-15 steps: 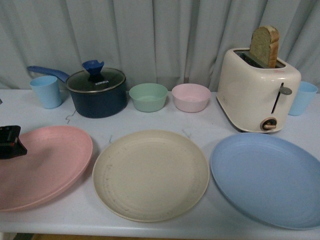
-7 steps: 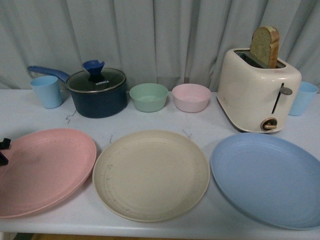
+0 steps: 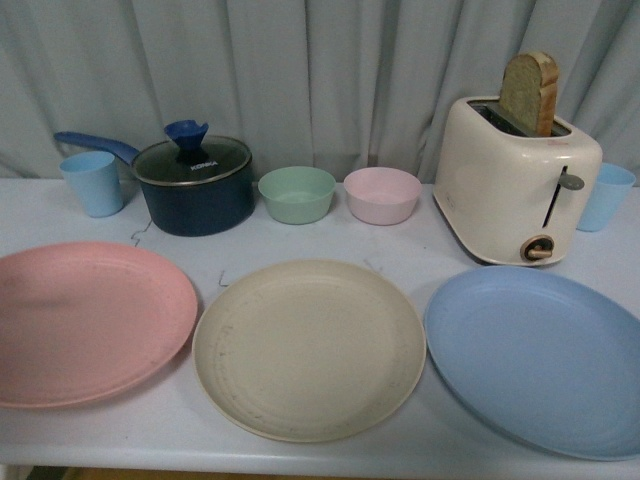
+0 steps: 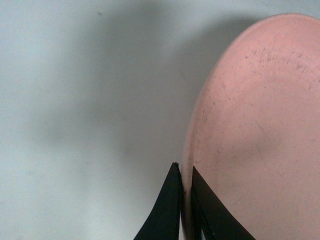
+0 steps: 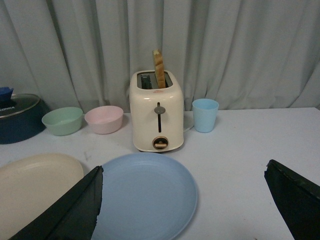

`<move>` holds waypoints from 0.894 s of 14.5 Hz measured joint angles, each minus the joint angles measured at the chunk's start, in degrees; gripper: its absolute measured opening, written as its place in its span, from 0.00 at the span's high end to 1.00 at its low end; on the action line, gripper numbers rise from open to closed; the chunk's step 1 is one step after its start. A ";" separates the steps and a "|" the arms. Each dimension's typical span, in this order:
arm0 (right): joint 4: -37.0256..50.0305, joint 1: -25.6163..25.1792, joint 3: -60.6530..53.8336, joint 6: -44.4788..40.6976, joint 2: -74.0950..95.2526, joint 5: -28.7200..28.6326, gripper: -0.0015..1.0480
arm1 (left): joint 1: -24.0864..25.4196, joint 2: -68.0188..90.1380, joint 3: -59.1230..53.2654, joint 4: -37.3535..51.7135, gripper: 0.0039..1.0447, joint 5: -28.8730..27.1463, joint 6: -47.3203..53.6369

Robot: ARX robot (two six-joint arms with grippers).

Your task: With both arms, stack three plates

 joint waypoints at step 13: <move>0.00 0.00 0.00 0.00 0.00 0.00 0.06 | -33.86 -13.49 -14.60 11.56 0.98 -21.92 -45.24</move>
